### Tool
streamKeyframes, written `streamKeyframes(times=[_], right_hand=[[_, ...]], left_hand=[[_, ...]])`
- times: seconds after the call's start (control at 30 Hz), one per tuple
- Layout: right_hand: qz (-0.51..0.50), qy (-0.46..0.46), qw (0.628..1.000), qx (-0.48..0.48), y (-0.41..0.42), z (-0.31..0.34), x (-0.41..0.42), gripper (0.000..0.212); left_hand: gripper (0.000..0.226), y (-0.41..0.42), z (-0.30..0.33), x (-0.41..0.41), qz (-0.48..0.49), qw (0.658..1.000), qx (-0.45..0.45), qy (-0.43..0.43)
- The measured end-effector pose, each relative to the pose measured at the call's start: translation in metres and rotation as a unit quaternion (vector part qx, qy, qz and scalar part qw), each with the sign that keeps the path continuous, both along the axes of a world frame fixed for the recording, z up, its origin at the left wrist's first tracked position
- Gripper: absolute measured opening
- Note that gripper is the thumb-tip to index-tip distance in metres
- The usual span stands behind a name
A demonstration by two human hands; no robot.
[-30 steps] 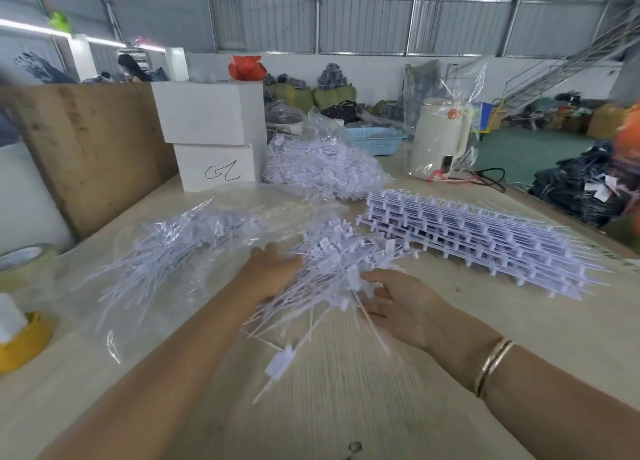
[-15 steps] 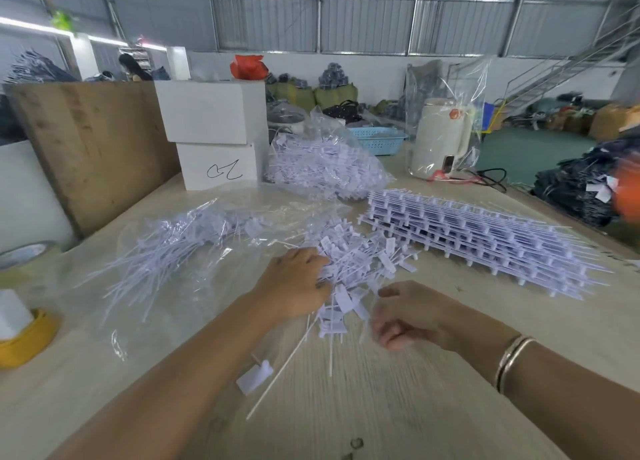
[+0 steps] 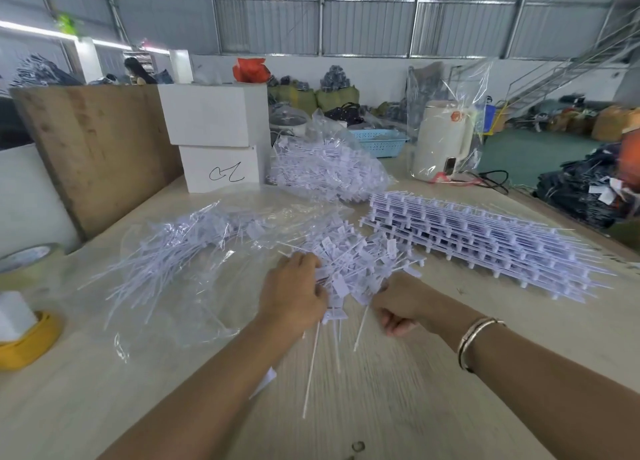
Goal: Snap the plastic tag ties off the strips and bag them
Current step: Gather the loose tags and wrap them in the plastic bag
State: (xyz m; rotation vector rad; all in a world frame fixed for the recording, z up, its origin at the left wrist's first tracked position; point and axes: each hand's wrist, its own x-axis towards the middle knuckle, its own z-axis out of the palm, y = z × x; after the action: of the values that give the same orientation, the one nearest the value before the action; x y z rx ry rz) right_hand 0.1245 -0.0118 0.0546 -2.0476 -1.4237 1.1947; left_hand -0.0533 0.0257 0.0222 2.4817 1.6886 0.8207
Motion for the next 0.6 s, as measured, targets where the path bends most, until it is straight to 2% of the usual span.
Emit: streamKeyframes(times=[0.07,0.1,0.2,0.3,0.4,0.47,0.6], right_hand=[[-0.031,0.066,0.997,0.002,0.0,0.003,0.01,0.015],[-0.058,0.129,0.99,-0.003,-0.001,0.005,0.015,0.01],[-0.117,0.318,0.939,-0.051,-0.002,0.007,0.016,0.034],[-0.117,0.366,0.922,-0.047,0.003,0.008,-0.003,0.048],[-0.084,0.377,0.921,-0.045,0.011,0.008,-0.022,0.041],[-0.092,0.398,0.911,-0.049,0.016,0.006,-0.032,0.034],[-0.081,0.403,0.91,-0.06,0.02,-0.004,-0.042,0.046]], left_hand=[[0.037,0.006,0.0,-0.007,0.095,0.995,-0.022,0.017],[0.048,0.01,0.0,-0.011,0.13,0.989,-0.055,0.049],[0.093,0.017,0.003,-0.015,0.157,0.966,-0.171,0.109],[0.11,0.021,0.008,-0.006,0.138,0.961,-0.223,0.09],[0.113,0.021,0.011,0.007,0.103,0.957,-0.254,0.098],[0.106,0.02,0.011,0.013,0.101,0.953,-0.273,0.09],[0.082,0.022,0.009,0.012,0.065,0.957,-0.277,0.063]])
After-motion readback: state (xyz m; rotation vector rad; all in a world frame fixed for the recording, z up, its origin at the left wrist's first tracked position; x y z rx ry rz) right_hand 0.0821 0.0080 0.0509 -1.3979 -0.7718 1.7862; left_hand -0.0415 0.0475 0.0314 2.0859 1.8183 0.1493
